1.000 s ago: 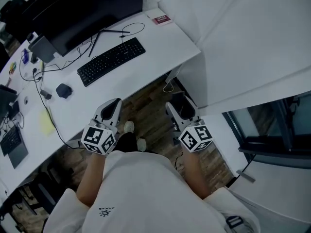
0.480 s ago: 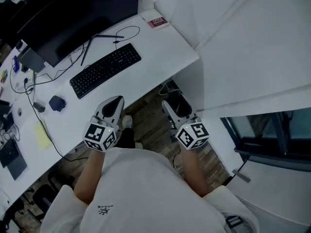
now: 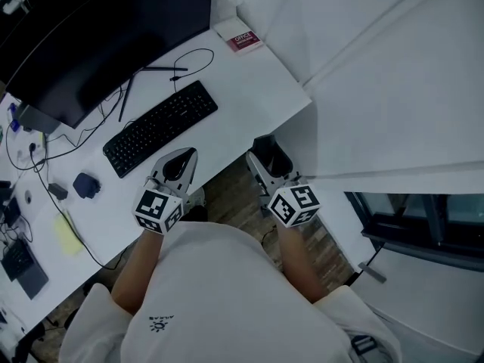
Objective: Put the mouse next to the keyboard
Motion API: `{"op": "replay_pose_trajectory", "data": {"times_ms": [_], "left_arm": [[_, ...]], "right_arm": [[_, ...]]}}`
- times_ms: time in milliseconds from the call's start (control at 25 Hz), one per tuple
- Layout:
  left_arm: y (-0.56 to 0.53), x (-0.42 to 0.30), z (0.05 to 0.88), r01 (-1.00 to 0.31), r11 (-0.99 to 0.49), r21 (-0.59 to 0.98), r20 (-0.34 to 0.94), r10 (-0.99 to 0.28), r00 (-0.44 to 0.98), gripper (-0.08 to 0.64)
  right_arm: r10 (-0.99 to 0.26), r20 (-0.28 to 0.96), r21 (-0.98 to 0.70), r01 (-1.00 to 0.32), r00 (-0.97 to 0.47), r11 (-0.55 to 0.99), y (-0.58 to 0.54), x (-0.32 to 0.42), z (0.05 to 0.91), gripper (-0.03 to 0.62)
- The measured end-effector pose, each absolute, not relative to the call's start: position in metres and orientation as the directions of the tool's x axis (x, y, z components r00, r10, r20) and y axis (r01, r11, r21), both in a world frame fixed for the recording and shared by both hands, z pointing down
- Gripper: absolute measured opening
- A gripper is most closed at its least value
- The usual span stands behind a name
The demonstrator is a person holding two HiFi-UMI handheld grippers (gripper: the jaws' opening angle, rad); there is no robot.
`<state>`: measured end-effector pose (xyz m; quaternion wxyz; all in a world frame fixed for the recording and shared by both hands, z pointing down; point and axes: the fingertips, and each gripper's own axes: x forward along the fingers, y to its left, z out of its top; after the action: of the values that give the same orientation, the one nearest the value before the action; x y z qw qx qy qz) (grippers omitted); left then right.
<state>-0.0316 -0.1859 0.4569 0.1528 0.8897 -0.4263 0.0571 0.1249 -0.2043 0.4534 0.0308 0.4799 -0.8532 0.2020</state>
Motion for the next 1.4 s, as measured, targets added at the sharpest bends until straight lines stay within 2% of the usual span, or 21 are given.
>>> {"op": "replay_pose_trajectory", "data": {"times_ms": [360, 640, 1040, 1400], "left_arm": [[-0.238, -0.052, 0.453, -0.773, -0.590, 0.233, 0.236, -0.737, 0.633, 0.006], [-0.256, -0.056, 0.464, -0.803, -0.541, 0.248, 0.263, -0.761, 0.594, 0.006], [-0.283, -0.042, 0.471, -0.910, -0.344, 0.231, 0.289, -0.869, 0.402, 0.006], [-0.304, -0.040, 0.487, -0.960, -0.157, 0.233, 0.300, -0.927, 0.225, 0.006]], "right_arm": [[-0.801, 0.288, -0.303, -0.844, -0.524, 0.443, -0.266, 0.113, 0.454, 0.298], [-0.753, 0.297, -0.307, -0.805, -0.587, 0.507, -0.304, 0.095, 0.457, 0.298], [-0.546, 0.327, -0.327, -0.634, -0.771, 0.700, -0.364, 0.078, 0.486, 0.298], [-0.433, 0.374, -0.324, -0.553, -0.820, 0.768, -0.408, 0.078, 0.516, 0.298]]}}
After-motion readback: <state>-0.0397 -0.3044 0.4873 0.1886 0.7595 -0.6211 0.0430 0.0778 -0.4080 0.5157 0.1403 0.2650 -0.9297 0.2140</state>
